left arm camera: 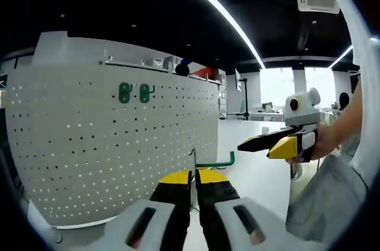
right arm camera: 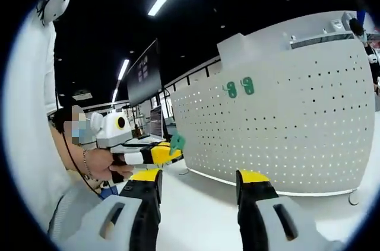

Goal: Insert the hook assembly into the mounting plate slot until the hook locks in place.

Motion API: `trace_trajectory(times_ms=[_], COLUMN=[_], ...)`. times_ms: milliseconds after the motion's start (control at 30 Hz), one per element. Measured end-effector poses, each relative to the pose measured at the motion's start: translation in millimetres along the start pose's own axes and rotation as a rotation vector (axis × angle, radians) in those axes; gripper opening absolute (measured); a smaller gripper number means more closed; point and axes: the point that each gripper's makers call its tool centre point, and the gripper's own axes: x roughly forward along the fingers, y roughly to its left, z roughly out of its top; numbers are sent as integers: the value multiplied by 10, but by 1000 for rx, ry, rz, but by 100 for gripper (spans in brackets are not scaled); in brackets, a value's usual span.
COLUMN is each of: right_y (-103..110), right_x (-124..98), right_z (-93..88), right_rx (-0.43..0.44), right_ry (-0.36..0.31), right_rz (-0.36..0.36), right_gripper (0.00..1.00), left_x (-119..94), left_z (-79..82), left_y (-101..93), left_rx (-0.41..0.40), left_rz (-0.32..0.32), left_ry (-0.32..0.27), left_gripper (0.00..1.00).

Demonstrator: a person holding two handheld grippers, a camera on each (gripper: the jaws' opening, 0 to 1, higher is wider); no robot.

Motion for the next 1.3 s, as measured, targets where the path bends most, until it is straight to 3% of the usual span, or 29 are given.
trace_trajectory(times_ms=[633,1300], right_y=[328,427], right_x=[386,601], right_z=[169,270], right_rx=[53,93], right_ry=[-51,-93], right_rz=[99,117], right_gripper=[44,24], left_x=[-6,15], left_z=[2,69], left_y=[4,-23], left_rx=[1,-8], left_rz=[12,21], left_ry=[-4,-24], left_gripper=[2,2])
